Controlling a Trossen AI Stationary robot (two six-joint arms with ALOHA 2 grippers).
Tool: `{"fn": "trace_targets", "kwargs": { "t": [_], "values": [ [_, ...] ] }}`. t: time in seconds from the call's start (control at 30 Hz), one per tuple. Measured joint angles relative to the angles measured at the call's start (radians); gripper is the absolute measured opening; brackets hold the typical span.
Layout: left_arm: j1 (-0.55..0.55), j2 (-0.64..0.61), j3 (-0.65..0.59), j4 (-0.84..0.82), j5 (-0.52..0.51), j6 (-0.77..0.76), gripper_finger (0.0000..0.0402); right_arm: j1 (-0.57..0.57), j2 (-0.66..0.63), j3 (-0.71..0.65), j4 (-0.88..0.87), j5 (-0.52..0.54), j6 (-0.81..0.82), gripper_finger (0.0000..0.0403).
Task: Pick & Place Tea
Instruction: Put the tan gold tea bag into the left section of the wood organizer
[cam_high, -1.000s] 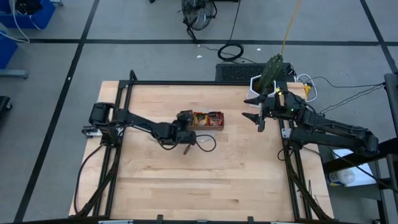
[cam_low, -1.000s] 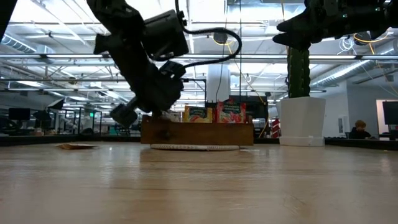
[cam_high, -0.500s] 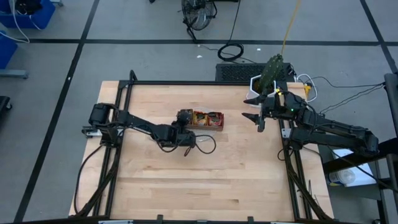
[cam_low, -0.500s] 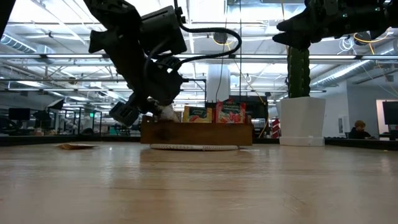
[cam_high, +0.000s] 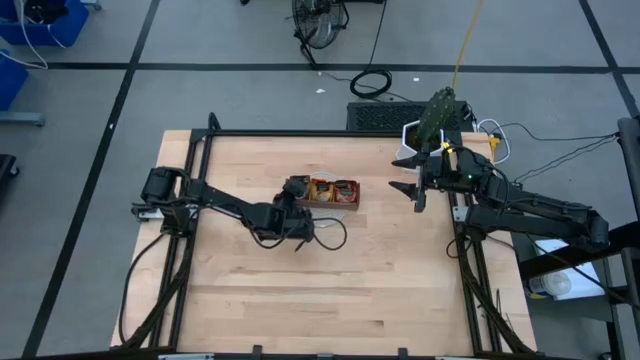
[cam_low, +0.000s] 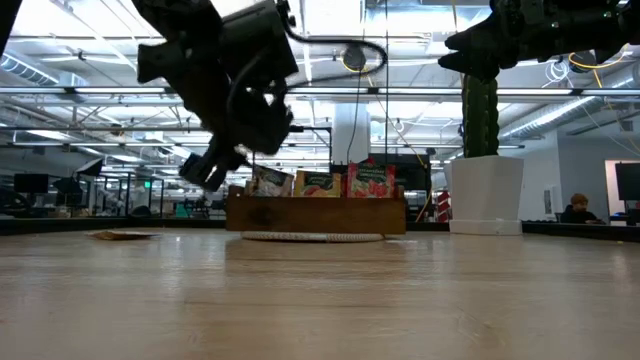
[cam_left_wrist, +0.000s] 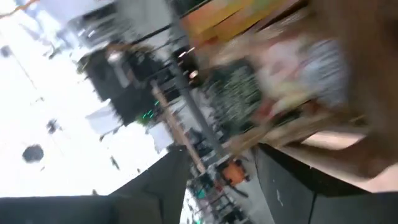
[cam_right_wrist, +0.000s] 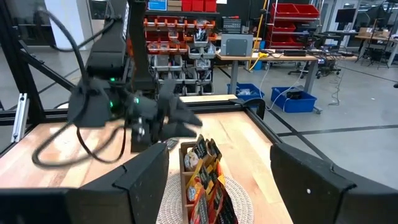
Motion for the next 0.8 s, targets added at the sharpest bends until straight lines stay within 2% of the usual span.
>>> {"fn": "trace_targets", "kwargs": {
  "t": [0.1, 0.2, 0.27, 0.4, 0.47, 0.6, 0.67, 0.8],
  "values": [
    [-0.004, -0.036, 0.010, 0.003, -0.085, -0.054, 0.0181, 0.000, 0.000, 0.000, 0.000, 0.000, 0.000, 0.0260],
    [-0.004, -0.117, 0.023, -0.004, -0.081, -0.140, 0.0156, 0.000, 0.000, 0.000, 0.000, 0.000, 0.000, 0.0260],
    [0.003, -0.179, 0.032, 0.000, 0.029, -0.192, 0.0125, 0.000, 0.000, 0.000, 0.000, 0.000, 0.000, 0.0260],
    [0.063, -0.268, 0.043, -0.022, 0.438, -0.367, 0.0028, 0.000, 0.000, 0.000, -0.001, 0.000, 0.001, 0.0260],
    [0.105, -0.274, 0.043, -0.062, 0.588, -0.437, 0.0011, 0.000, 0.000, 0.000, -0.003, 0.000, 0.001, 0.0260],
    [0.149, -0.225, 0.042, -0.165, 0.700, -0.516, 0.0004, 0.000, 0.000, 0.000, -0.008, 0.000, 0.001, 0.0260],
    [0.163, -0.205, 0.040, -0.188, 0.800, -0.535, 0.0003, 0.000, 0.000, 0.000, -0.006, 0.000, 0.001, 0.0260],
    [0.178, -0.193, 0.042, -0.117, 0.940, -0.526, 0.0002, -0.001, 0.001, 0.000, -0.003, 0.000, 0.001, 0.0260]
  ]
}}
